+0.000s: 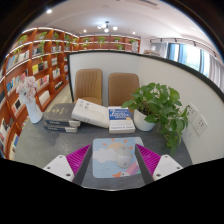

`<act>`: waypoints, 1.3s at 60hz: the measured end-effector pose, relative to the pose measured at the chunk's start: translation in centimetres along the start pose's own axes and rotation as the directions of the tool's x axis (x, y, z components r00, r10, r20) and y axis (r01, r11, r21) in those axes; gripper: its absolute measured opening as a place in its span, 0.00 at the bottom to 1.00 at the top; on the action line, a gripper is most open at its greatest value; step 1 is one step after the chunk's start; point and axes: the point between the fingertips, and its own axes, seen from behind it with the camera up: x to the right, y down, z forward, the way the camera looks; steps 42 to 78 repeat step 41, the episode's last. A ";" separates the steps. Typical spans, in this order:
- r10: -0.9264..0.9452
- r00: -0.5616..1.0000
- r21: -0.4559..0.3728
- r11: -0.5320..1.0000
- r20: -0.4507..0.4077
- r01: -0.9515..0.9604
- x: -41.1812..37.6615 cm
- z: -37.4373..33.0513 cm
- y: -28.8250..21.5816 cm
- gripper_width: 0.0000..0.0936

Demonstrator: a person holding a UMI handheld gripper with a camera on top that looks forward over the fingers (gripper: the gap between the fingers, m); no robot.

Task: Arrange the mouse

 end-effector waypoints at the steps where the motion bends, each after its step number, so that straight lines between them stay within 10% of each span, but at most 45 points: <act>1: 0.003 1.000 0.007 1.000 0.000 -0.003 -0.4 -0.7 -0.2 0.92; 78: 0.003 0.996 0.078 0.997 0.086 -0.010 -13.0 -14.1 3.7 0.92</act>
